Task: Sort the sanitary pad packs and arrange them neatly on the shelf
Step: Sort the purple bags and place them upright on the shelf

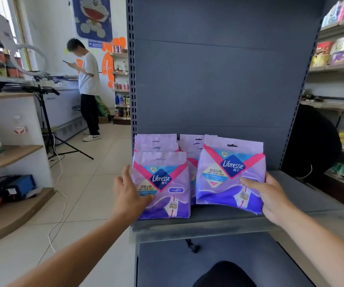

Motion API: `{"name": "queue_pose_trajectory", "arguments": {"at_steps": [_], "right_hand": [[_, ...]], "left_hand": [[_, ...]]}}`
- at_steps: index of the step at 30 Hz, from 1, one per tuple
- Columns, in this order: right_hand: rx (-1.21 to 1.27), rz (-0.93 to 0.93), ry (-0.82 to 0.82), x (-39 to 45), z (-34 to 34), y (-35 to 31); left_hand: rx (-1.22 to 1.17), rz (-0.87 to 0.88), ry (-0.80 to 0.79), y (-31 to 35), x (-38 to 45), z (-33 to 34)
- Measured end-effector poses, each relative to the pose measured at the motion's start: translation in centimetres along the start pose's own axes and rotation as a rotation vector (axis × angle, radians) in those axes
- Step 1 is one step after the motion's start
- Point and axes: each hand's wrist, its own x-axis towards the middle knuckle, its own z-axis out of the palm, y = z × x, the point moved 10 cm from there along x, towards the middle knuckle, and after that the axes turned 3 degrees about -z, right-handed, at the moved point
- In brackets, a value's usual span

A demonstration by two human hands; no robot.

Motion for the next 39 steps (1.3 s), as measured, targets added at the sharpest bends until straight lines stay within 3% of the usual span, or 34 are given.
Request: {"name": "queue_pose_trajectory", "arguments": {"at_steps": [3, 6, 11, 19, 29, 31, 35, 39], "right_hand": [[-0.004, 0.002, -0.009, 0.2, 0.2, 0.0], [0.004, 0.002, -0.009, 0.3, 0.3, 0.2], [0.007, 0.017, -0.023, 0.3, 1.0, 1.2], [-0.058, 0.067, -0.033, 1.5, 1.1, 3.8], [-0.231, 0.0, -0.019, 3.7, 1.8, 4.9], [-0.349, 0.008, 0.023, 4.1, 1.7, 5.4], [-0.872, -0.127, 0.224, 3.1, 1.0, 3.8], [-1.168, -0.358, 0.133, 1.6, 4.2, 1.4]], "left_hand": [[0.398, 0.425, 0.215, 4.1, -2.5, -0.9], [0.641, 0.663, 0.127, 5.7, -5.5, 3.4], [0.792, 0.636, -0.013, 3.2, -7.4, 8.5], [0.813, 0.641, -0.014, 1.4, -7.7, 9.7], [0.818, 0.641, -0.015, 1.1, -7.8, 9.9], [0.817, 0.644, -0.014, 1.1, -7.9, 10.0], [0.834, 0.639, -0.024, 0.9, -7.7, 10.2], [0.83, 0.64, -0.022, 0.9, -7.8, 10.2]]}}
